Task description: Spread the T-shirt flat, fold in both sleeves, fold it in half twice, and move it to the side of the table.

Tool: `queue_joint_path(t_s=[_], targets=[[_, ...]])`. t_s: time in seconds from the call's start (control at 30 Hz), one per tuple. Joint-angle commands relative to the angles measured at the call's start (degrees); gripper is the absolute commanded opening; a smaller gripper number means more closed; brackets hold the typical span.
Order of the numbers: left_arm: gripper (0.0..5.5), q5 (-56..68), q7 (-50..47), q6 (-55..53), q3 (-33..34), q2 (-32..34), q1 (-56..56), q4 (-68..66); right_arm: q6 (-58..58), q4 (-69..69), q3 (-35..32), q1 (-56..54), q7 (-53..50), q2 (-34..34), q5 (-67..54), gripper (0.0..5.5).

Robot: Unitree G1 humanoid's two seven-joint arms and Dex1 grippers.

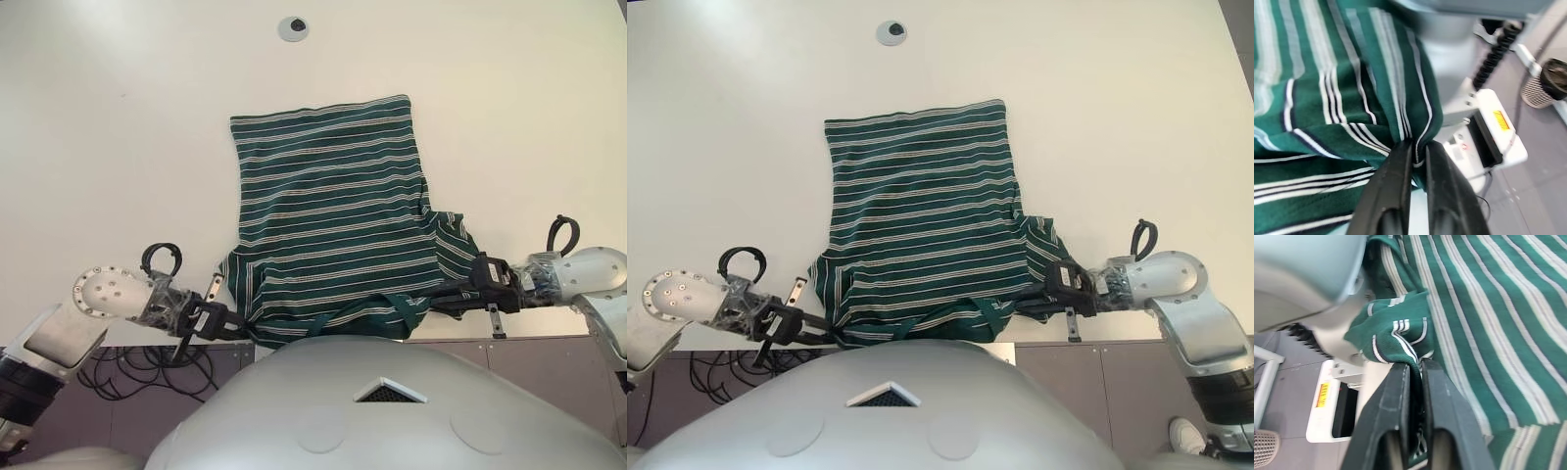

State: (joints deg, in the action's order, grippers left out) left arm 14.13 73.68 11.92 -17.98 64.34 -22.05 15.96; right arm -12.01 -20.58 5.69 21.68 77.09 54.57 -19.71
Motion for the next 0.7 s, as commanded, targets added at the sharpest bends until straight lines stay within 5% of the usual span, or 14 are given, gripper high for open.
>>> queue_joint_path(t_s=[0.03,0.27,0.47,0.53,0.7], targets=[[0.97,2.55,1.12,-3.45,3.06,1.86,-0.71,1.67,1.14,0.67,-1.51,0.88,1.67,1.77,-1.24,1.08],[1.2,24.9,10.76,-10.49,13.85,2.89,1.42,5.6,0.9,2.62,-12.08,-1.55,9.76,3.16,-13.84,1.44],[1.2,26.46,13.63,-13.39,16.41,-0.06,8.12,1.86,1.05,9.04,-14.97,-7.71,12.24,1.83,-17.16,1.44],[1.2,26.9,8.93,-15.71,16.17,-5.24,14.4,-0.2,2.14,10.85,-13.61,-10.54,11.25,-0.65,-16.54,1.44],[1.2,3.04,-9.99,-7.27,7.97,-21.46,29.48,-22.05,16.35,29.73,-1.94,-26.86,-9.65,-17.08,5.86,1.44]])
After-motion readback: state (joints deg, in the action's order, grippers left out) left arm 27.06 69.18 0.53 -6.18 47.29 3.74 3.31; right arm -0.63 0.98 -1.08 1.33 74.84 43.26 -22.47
